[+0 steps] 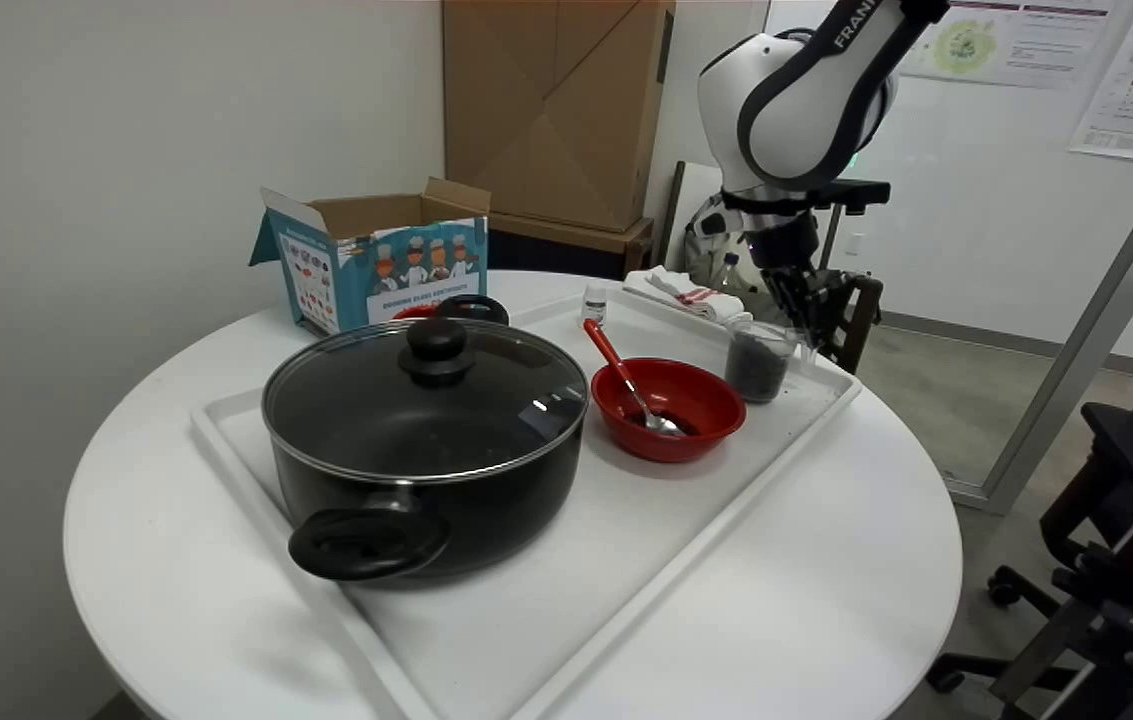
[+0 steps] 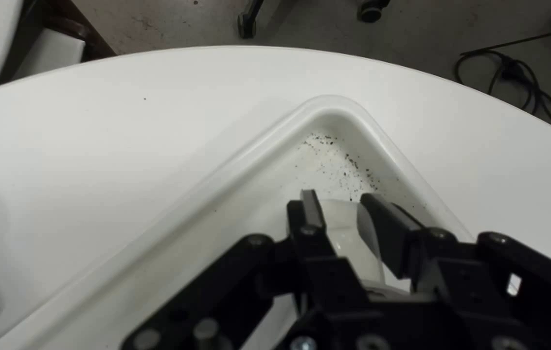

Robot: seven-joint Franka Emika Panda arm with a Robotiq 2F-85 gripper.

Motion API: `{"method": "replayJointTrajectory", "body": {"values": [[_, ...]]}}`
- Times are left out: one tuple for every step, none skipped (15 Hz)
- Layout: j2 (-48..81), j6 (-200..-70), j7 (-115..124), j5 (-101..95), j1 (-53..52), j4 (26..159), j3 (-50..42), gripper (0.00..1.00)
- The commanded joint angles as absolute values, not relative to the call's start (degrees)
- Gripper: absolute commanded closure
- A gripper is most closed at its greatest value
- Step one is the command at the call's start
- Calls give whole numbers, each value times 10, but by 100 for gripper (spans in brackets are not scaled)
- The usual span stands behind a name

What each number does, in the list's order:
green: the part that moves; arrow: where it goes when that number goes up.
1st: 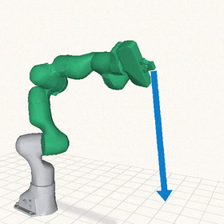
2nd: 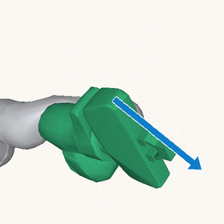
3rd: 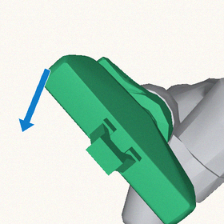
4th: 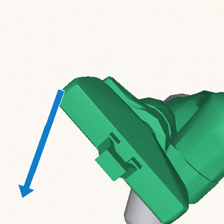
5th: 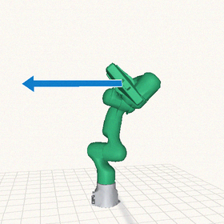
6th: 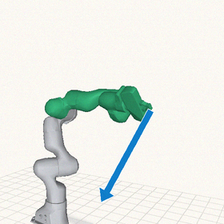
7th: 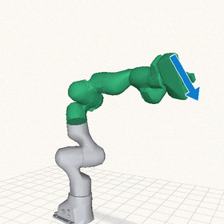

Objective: Pour some contents of the jug into the red bowl

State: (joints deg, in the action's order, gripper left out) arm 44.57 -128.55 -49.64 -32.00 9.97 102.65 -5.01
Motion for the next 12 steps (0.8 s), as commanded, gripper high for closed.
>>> {"method": "replayJointTrajectory", "body": {"values": [[416, -1286, -501, -324, 87, 1048, -50, 87], [409, -1282, -499, -326, 81, 1052, -49, 87], [403, -1279, -496, -328, 75, 1056, -49, 87], [394, -1275, -492, -331, 67, 1060, -49, 87], [387, -1271, -490, -333, 60, 1065, -49, 87], [378, -1259, -487, -338, 48, 1069, -50, 87], [370, -1246, -485, -348, 37, 1074, -51, 87], [360, -1231, -479, -364, 22, 1081, -53, 87], [351, -1214, -476, -381, 11, 1085, -53, 87], [341, -1197, -470, -405, -3, 1091, -53, 87], [330, -1176, -467, -428, -14, 1097, -50, 87], [321, -1155, -459, -453, -26, 1100, -47, 87]]}}
